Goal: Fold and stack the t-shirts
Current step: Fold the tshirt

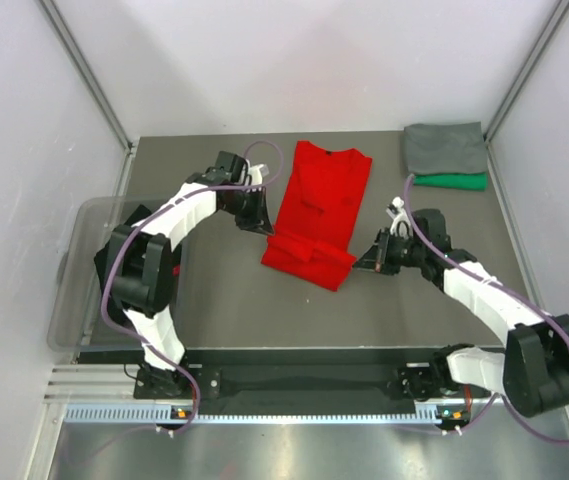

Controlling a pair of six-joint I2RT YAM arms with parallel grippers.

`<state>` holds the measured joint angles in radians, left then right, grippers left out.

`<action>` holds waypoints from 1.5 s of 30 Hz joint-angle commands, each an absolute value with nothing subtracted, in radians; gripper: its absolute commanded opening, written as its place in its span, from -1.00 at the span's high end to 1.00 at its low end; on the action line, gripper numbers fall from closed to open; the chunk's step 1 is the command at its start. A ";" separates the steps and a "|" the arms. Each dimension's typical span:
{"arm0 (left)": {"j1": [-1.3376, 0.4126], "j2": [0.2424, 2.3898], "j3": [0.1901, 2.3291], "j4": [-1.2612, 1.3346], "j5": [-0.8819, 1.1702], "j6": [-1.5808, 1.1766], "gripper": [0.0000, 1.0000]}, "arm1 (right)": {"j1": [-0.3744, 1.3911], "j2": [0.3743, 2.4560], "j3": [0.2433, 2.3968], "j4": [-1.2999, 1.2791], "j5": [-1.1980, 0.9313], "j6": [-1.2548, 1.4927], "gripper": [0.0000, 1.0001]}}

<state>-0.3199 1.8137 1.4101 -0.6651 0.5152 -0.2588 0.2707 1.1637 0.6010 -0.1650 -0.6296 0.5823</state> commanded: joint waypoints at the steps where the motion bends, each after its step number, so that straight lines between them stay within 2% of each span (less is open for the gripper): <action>1: -0.310 1.819 1.460 -0.600 0.489 -0.230 1.00 | 0.242 1.225 0.722 -0.146 -0.649 0.447 1.00; 8: -0.310 1.870 1.511 -0.509 0.465 -0.218 1.00 | 0.227 1.411 0.850 -0.133 -0.657 0.382 1.00; 22: -0.308 2.051 1.673 -0.483 0.469 -0.229 1.00 | 0.181 1.608 1.012 -0.126 -0.655 0.333 1.00; 32: -0.308 2.078 1.712 -0.471 0.437 -0.242 1.00 | 0.181 1.690 1.068 -0.097 -0.657 0.341 1.00; 34: -0.308 2.089 1.724 -0.471 0.430 -0.248 0.98 | 0.179 1.697 1.083 -0.091 -0.660 0.333 0.85; 37: -0.308 2.086 1.726 -0.472 0.420 -0.252 0.86 | 0.179 1.704 1.126 -0.112 -0.658 0.296 0.62; 38: -0.308 2.082 1.723 -0.471 0.419 -0.247 0.68 | 0.176 1.694 1.134 -0.118 -0.660 0.296 0.59; 40: -0.308 2.059 1.707 -0.456 0.370 -0.247 0.37 | 0.169 1.671 1.138 -0.142 -0.672 0.304 0.33; 41: -0.305 2.053 1.704 -0.456 0.347 -0.256 0.04 | 0.164 1.634 1.134 -0.152 -0.673 0.310 0.25; 45: -0.278 2.031 1.706 -0.515 0.367 -0.261 -0.08 | 0.164 1.542 1.048 -0.198 -0.721 0.342 0.14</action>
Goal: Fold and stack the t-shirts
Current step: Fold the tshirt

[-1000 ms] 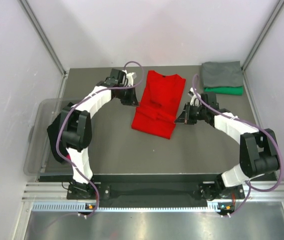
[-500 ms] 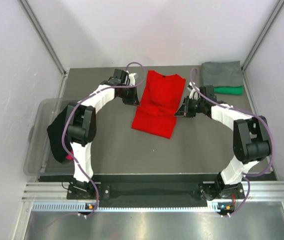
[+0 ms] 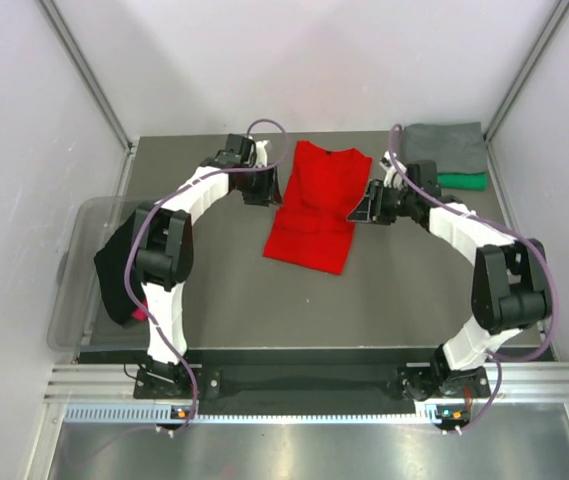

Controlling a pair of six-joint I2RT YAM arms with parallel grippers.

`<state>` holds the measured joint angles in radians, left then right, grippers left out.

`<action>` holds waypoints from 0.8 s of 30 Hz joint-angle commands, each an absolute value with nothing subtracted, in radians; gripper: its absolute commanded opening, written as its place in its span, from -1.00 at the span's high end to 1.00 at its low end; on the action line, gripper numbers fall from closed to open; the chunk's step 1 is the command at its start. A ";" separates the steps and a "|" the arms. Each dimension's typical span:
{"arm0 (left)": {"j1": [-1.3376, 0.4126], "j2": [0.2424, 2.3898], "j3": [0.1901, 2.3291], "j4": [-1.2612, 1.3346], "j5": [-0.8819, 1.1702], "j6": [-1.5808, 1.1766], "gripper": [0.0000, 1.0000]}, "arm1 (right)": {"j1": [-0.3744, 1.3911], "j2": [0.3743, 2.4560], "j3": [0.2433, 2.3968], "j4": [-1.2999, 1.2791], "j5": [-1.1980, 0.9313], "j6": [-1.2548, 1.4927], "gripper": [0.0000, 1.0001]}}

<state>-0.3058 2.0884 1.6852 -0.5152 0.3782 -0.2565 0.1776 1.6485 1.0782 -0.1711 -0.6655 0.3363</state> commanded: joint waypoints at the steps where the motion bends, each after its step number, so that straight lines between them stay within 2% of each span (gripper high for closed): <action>1: -0.272 2.010 1.683 -0.549 0.373 -0.262 -0.11 | 0.164 1.507 0.972 -0.187 -0.741 0.382 0.13; 7: -0.232 1.941 1.525 -0.704 0.501 -0.244 -0.15 | 0.205 1.440 0.698 -0.043 -0.743 0.561 -0.11; 13: -0.230 1.922 1.359 -0.693 0.587 -0.285 -0.28 | 0.241 1.543 0.715 -0.008 -0.752 0.626 -0.12; 24: -0.230 2.005 1.338 -0.670 0.634 -0.348 -0.24 | 0.287 1.651 0.735 0.066 -0.741 0.687 -0.09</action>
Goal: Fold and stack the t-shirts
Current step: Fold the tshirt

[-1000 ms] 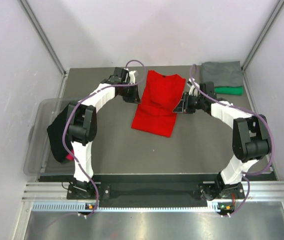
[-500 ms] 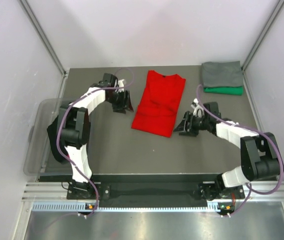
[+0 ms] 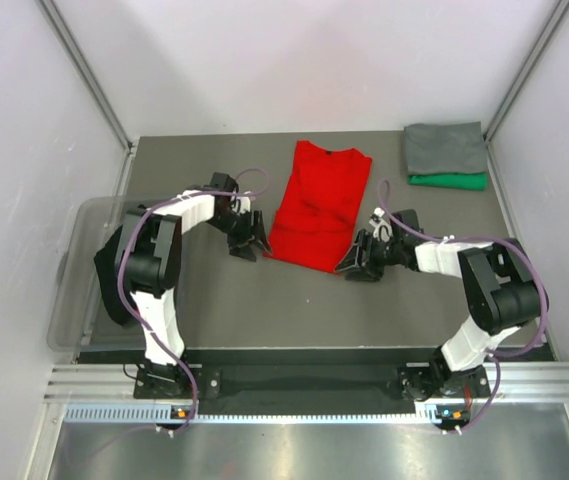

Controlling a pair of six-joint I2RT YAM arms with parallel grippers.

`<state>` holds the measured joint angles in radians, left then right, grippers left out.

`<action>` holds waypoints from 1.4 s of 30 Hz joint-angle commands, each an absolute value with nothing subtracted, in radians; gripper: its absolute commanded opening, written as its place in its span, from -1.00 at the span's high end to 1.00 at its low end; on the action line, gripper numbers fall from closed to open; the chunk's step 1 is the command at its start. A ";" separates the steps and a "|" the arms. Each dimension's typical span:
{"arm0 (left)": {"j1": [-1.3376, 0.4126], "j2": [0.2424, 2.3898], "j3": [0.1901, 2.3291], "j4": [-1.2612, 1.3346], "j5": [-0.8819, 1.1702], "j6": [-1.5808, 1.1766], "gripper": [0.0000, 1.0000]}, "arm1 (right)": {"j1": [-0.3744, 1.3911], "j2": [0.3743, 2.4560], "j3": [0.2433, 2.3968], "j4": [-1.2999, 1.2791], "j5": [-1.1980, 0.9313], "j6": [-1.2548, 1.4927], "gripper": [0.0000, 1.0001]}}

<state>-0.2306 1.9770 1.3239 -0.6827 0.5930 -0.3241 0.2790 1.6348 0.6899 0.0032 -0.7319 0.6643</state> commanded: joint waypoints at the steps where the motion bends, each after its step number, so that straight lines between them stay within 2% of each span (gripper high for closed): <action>1: -0.232 2.013 1.342 -0.669 0.638 -0.350 -0.22 | 0.287 1.660 0.739 0.067 -0.742 0.687 -0.09; 8: -0.232 2.069 1.373 -0.650 0.657 -0.368 -0.08 | 0.287 1.707 0.739 0.086 -0.727 0.701 -0.04; 10: -0.232 2.085 1.379 -0.646 0.658 -0.371 0.04 | 0.288 1.726 0.741 0.103 -0.721 0.707 0.00; 13: -0.232 2.105 1.390 -0.638 0.658 -0.382 0.10 | 0.290 1.747 0.742 0.123 -0.718 0.721 0.10; 19: -0.232 2.129 1.401 -0.621 0.672 -0.397 0.37 | 0.296 1.773 0.746 0.161 -0.716 0.741 0.26; 21: -0.232 2.135 1.397 -0.609 0.681 -0.402 0.66 | 0.298 1.778 0.747 0.175 -0.716 0.750 0.46; 22: -0.232 2.132 1.394 -0.604 0.684 -0.408 0.89 | 0.296 1.776 0.750 0.176 -0.721 0.750 0.56; 23: -0.232 2.129 1.388 -0.603 0.686 -0.410 1.00 | 0.296 1.775 0.753 0.175 -0.724 0.744 0.75; 29: -0.235 1.973 1.275 -0.546 0.703 -0.469 1.00 | 0.267 1.695 0.778 0.074 -0.762 0.640 1.00; 38: -0.314 1.660 0.994 -0.390 0.697 -0.563 1.00 | 0.152 1.490 0.769 -0.165 -0.821 0.468 1.00; 42: -0.319 1.598 0.979 -0.403 0.686 -0.555 1.00 | 0.152 1.398 0.738 -0.193 -0.821 0.465 1.00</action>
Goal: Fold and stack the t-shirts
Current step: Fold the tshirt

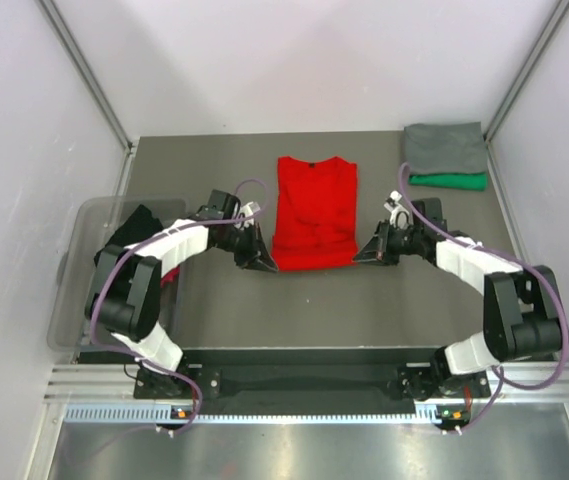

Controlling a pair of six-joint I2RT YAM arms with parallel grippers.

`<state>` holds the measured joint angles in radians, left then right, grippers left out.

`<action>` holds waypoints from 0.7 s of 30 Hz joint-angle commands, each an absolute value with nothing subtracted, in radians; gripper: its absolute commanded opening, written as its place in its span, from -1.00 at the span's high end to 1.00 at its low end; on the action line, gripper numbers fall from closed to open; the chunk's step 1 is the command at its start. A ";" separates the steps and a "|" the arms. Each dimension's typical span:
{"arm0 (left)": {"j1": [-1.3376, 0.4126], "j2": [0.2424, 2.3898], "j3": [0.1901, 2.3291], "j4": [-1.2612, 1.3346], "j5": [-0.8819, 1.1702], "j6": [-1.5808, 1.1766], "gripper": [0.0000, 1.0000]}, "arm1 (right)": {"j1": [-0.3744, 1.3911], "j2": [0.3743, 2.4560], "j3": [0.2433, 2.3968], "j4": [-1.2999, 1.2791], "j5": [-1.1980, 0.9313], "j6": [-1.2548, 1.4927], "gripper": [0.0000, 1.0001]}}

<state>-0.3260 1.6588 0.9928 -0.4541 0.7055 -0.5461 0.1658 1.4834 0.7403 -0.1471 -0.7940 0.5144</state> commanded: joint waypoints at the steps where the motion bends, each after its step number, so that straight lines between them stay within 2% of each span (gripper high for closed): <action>1: -0.318 1.582 0.979 -0.405 0.687 -0.554 1.00 | 0.152 1.381 0.730 -0.207 -0.822 0.457 1.00; 9: -0.319 1.546 1.009 -0.411 0.710 -0.560 1.00 | 0.149 1.234 0.675 -0.224 -0.821 0.449 1.00; 21: -0.357 1.608 1.101 -0.370 0.741 -0.578 1.00 | 0.084 1.198 0.652 -0.146 -0.841 0.463 1.00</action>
